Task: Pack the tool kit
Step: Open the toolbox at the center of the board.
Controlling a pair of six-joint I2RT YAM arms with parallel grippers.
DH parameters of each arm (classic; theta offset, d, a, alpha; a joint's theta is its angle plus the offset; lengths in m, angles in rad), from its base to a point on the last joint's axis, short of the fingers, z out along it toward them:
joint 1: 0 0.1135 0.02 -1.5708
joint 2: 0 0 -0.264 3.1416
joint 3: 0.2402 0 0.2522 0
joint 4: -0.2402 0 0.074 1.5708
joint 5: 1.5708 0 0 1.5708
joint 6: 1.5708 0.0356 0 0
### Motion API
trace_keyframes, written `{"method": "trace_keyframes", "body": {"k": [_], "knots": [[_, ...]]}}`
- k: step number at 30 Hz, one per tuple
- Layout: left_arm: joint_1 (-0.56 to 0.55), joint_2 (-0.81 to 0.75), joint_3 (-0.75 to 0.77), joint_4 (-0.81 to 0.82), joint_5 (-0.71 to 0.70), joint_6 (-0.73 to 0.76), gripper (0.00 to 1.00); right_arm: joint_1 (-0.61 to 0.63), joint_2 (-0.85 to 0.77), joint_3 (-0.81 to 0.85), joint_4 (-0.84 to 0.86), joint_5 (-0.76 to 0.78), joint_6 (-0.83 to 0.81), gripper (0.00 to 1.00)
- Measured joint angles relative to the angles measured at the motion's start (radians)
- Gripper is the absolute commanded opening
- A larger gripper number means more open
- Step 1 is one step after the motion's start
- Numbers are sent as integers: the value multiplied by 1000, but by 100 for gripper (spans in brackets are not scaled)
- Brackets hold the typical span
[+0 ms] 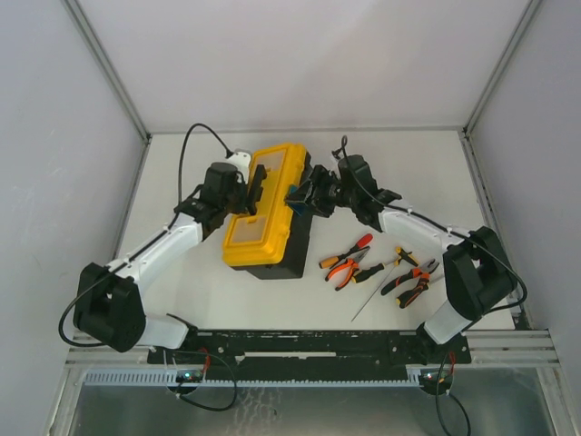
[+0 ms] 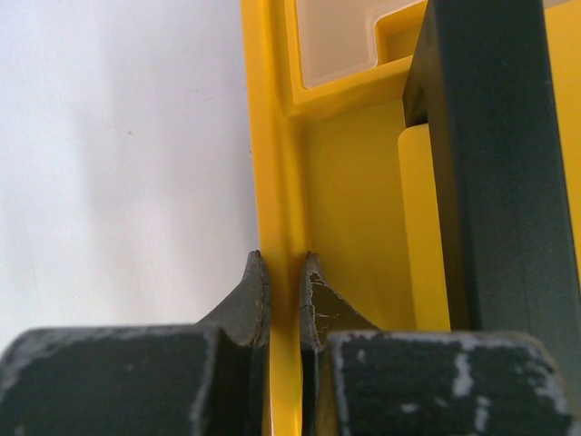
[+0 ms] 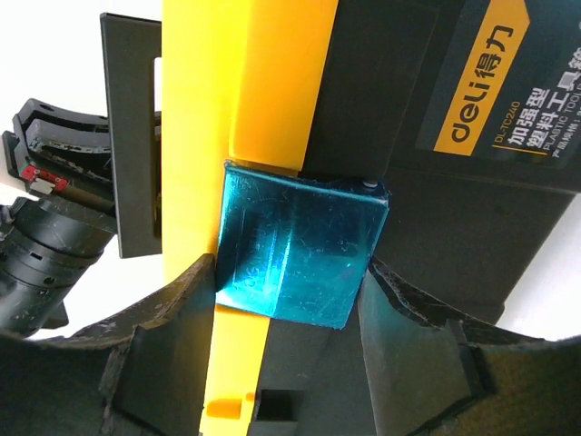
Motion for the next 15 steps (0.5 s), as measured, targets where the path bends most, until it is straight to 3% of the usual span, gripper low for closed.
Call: {"method": "trace_keyframes", "body": {"k": [10,15], "knots": [[-39,0,2,-3,-70,-12,0,37,-35,66,-161,160,-102,0],[-66,0,3,8,-105,19,0,35,-39,74,-108,162,-160,0]]}}
